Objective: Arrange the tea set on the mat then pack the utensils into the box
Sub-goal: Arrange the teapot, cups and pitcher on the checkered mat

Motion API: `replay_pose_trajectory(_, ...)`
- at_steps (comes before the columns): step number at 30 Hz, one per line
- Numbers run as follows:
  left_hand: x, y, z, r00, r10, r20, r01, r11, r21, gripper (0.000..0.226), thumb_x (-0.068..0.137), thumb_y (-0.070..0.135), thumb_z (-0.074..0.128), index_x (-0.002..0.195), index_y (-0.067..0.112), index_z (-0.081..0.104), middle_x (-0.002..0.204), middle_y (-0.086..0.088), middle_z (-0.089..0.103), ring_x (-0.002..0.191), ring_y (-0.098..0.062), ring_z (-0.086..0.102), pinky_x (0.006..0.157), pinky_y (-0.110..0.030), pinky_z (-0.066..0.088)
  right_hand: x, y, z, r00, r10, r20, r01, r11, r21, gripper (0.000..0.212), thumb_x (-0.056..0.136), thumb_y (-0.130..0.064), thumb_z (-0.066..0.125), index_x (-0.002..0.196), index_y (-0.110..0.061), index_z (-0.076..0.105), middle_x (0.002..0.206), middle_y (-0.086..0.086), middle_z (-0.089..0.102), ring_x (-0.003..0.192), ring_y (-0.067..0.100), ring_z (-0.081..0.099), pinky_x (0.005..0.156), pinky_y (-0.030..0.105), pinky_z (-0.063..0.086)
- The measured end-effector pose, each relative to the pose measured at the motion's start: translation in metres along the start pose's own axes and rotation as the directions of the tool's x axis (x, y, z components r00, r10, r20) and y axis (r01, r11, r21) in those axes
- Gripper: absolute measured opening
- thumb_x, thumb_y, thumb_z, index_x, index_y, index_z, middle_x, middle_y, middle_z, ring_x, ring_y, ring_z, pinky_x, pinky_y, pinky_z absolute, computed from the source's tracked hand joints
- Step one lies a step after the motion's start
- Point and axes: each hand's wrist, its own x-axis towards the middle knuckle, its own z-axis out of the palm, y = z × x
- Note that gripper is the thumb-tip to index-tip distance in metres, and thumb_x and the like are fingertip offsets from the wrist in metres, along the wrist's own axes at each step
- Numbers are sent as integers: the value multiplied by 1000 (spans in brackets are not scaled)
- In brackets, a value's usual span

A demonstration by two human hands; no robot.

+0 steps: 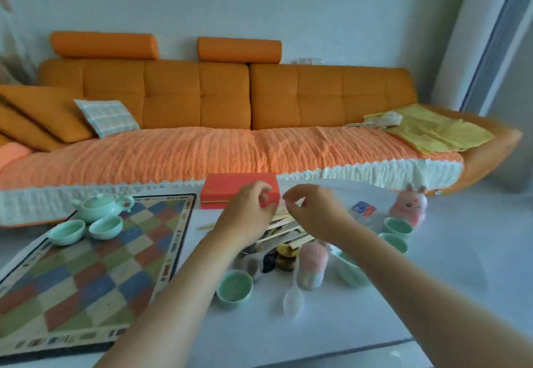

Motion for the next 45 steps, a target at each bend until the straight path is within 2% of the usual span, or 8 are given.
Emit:
replay_pose_trajectory(6,44,102,93,977,89,195,-76,994,-75,39,96,33,59,132,21,50,117,4,53,101,-16,55,87,-32,45,-27,114,-77,958,116,-263,-151,982,-115,27,88,-29,65,114,-35,68,121,-8,63,112,18,57,94,33,40)
replay_pose_trajectory(10,70,143,154,950,97,297,-84,995,-56,47,93,34,60,136,23,46,128,2,52,107,-17,54,88,-32,44,-33,179,-95,845,329,-423,-314,943,106,43,85,-21,67,127,-27,61,133,5,53,124,29,45,105,39,35)
replay_pose_trajectory(19,119,165,244,886,-22,463,-20,996,86,65,97,36,50,154,22,22,155,-4,34,137,-28,40,108,-40,39,-8,251,-83,776,612,-155,-474,727,497,70,89,-25,65,150,-19,32,145,10,47,125,31,52,99,48,48)
replay_pose_trajectory(24,126,159,259,883,-31,468,-1,998,68,56,89,27,52,143,27,37,140,-1,52,119,-27,53,98,-44,47,-2,258,-75,804,564,-191,-399,749,529,39,87,-11,61,126,-20,58,107,2,68,95,21,65,82,43,56)
replay_pose_trajectory(30,128,166,245,936,47,350,29,978,-207,61,81,21,67,138,27,47,126,6,60,109,-18,60,94,-39,52,2,251,-81,788,525,-322,-293,779,554,48,89,-30,65,136,-28,52,120,-4,61,104,18,62,88,44,55)
replay_pose_trajectory(38,115,137,159,972,135,192,-50,918,-392,54,80,28,75,129,29,52,121,6,59,99,-7,63,81,-33,59,14,178,-78,881,306,-360,-35,802,597,23,91,-18,67,112,-25,62,102,0,65,77,-6,60,56,6,44)
replay_pose_trajectory(41,98,107,118,985,80,150,-8,902,-432,55,83,26,77,131,28,50,119,9,58,98,-4,60,70,-19,53,21,139,-62,933,217,-287,0,798,603,28,89,-23,69,116,-26,62,106,1,67,89,8,65,61,14,51)
replay_pose_trajectory(45,70,66,60,998,4,62,23,902,-432,53,81,27,79,125,36,51,115,14,59,100,-8,61,71,-30,58,29,81,-31,984,124,-130,-6,744,669,40,87,-27,73,124,-23,59,112,-3,65,95,13,68,81,32,58)
